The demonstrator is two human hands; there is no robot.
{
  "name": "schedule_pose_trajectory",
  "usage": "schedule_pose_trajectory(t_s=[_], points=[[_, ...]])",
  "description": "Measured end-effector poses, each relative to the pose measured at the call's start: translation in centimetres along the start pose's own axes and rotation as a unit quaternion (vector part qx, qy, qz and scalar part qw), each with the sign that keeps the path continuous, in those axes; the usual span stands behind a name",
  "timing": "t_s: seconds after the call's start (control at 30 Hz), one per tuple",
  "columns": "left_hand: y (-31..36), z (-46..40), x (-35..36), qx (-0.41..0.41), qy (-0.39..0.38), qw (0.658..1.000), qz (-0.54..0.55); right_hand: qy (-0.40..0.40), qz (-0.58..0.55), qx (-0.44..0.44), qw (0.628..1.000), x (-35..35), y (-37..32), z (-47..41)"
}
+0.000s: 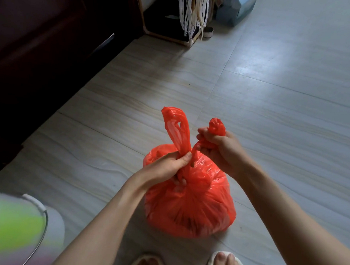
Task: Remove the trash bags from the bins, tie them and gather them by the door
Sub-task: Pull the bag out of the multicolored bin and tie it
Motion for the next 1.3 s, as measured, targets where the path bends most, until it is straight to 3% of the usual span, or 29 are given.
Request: schedule_pose_trajectory(t_s=[0.17, 0.4, 0.47, 0.53, 0.67, 0.77, 0.8, 0.87, 0.93, 1.03, 1.13, 1.3], points=[[-0.7, 0.4, -0.2, -0.014, 0.003, 0.998, 0.056, -0.016, -0.07, 0.043, 0.996, -0.4, 1.3, 0.3], [-1.2, 0.9, -1.0, -0.018, -0.005, 0.986, 0.165, -0.021, -0.014, 0.034, 0.999, -1.2, 0.9, 0.9], [-1.7, 0.8, -1.5, -0.016, 0.015, 0.97, 0.241, -0.069, 0.006, 0.04, 0.997, -1.4, 0.9, 1.8], [-2.0, 0.7, -2.0, 0.005, 0.041, 0.952, 0.302, -0.155, 0.086, 0.074, 0.981, -1.1, 2.0, 3.3], [-1.9, 0.1, -1.8, 0.044, 0.073, 0.944, 0.319, -0.281, 0.33, 0.121, 0.893, -1.0, 4.5, 5.2], [-1.9, -0.1, -2.0, 0.056, 0.113, 0.965, 0.231, -0.311, 0.476, 0.102, 0.816, -1.7, 3.1, 5.2], [-1.6, 0.0, -2.2, 0.079, 0.12, 0.976, 0.162, -0.279, 0.498, 0.077, 0.818, -2.2, 2.5, 4.6], [-0.2, 0.3, -1.9, 0.139, 0.102, 0.985, -0.024, -0.126, 0.458, -0.009, 0.88, -3.2, 0.9, 2.9], [0.9, 0.8, -0.6, 0.205, 0.083, 0.947, -0.231, 0.002, 0.392, -0.124, 0.912, -3.2, 0.0, 1.9], [1.4, 1.7, 0.8, 0.302, 0.107, 0.855, -0.408, -0.027, 0.473, -0.167, 0.864, -1.3, 2.2, 1.1], [1.1, 2.0, 0.3, 0.338, 0.18, 0.817, -0.431, -0.044, 0.538, -0.185, 0.821, -0.7, 3.6, 1.1], [1.1, 1.5, -0.6, 0.323, 0.269, 0.824, -0.379, -0.038, 0.53, -0.196, 0.824, -0.6, 3.6, 1.5]])
Point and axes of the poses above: each hand's wrist, its own z-axis away from the middle knuckle, its own x-axis out of the palm, y = z × x, the point moved 6 cm from there along -z, towards the middle knuckle, and after that the axes turned 13 degrees about z, right-handed, at the moved point
